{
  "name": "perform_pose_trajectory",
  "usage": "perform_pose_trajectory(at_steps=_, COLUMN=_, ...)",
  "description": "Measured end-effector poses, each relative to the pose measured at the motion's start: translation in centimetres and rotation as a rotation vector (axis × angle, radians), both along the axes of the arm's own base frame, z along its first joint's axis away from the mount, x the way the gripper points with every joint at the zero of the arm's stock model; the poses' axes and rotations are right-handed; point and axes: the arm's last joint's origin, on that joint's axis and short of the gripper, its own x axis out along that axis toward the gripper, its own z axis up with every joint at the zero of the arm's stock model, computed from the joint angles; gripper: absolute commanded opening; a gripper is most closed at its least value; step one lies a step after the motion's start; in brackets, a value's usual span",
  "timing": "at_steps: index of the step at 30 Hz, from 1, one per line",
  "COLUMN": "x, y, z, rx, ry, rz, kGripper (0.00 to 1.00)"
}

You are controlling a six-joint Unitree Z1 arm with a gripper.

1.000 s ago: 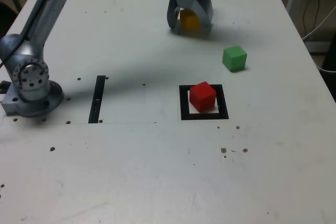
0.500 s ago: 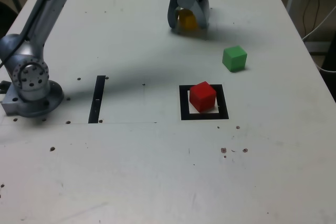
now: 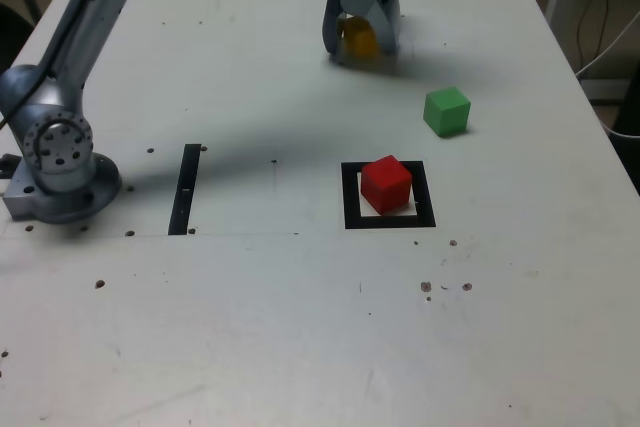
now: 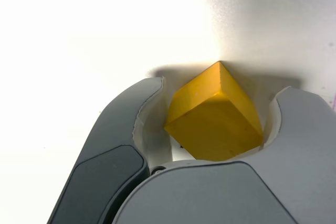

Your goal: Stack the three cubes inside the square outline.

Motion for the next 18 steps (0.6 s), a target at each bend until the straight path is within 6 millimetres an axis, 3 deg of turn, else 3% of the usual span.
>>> perform_pose_trajectory(at_steps=3, x=0.1, y=-0.6, z=0.6, rx=0.000, ry=0.001, rz=-0.007, kGripper=0.49)
perform_pose_trajectory(at_steps=9, x=-0.4, y=-2.9, z=4.4, rx=-0.001, ry=-0.022, rz=0.016, kGripper=0.49)
perform_pose_trajectory(at_steps=18, x=-0.6, y=-9.9, z=9.8, rx=0.030, ry=-0.073, rz=0.009, kGripper=0.49)
